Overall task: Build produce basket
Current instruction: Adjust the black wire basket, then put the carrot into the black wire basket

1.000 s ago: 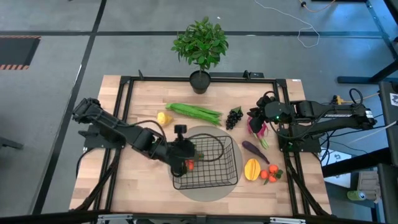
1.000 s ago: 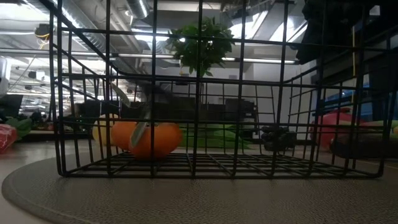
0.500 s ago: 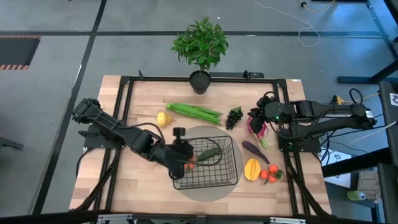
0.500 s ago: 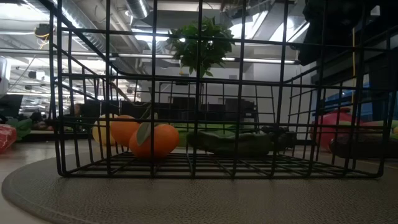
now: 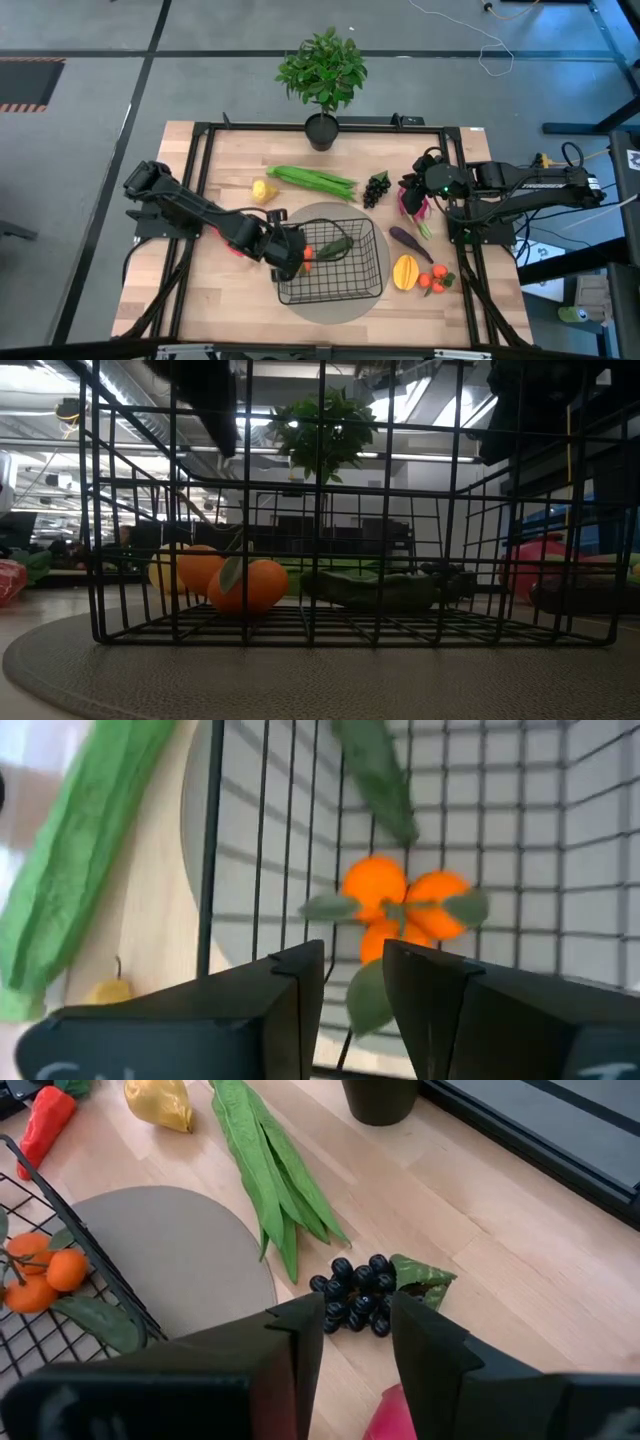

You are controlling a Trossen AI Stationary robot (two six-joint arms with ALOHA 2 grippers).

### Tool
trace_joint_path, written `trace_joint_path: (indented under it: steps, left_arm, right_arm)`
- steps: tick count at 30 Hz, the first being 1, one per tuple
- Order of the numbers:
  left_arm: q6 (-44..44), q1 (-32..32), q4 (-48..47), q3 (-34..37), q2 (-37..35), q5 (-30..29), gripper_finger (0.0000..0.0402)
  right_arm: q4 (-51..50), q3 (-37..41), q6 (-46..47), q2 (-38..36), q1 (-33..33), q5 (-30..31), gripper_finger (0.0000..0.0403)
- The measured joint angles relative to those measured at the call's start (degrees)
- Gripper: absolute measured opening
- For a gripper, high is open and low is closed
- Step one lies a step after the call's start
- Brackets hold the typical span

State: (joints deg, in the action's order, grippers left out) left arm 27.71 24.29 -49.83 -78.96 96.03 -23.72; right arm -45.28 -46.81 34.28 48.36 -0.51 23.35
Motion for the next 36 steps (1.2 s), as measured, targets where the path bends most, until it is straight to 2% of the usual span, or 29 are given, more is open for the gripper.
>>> trace_joint_path:
  steps: [8, 24, 30, 33, 36]
  left_arm:
    - [6.55, 0.16, -4.71, 1.51, 0.22, 2.90, 0.0094]
    - [6.22, -2.27, -8.75, 1.87, 0.22, -3.66, 0.0094]
    - [1.99, -1.42, -9.02, -5.98, 0.15, -8.35, 0.0094]
    - [2.22, -0.96, -16.66, -11.01, 0.11, -10.74, 0.0094]
    - [11.59, -1.02, -31.99, -14.14, -0.45, -10.81, 0.0094]
  right_arm:
    - [0.02, 0.00, -0.04, 0.00, 0.02, -0.02, 0.0110]
    - [0.02, 0.00, -0.21, 0.00, 0.01, 0.02, 0.0110]
    - [0.04, 0.00, -0.14, 0.00, 0.02, 0.08, 0.0110]
    - [0.04, 0.00, -0.13, 0.00, 0.01, 0.07, 0.0110]
    - [0.02, 0.00, -0.24, 0.02, 0.00, 0.07, 0.0110]
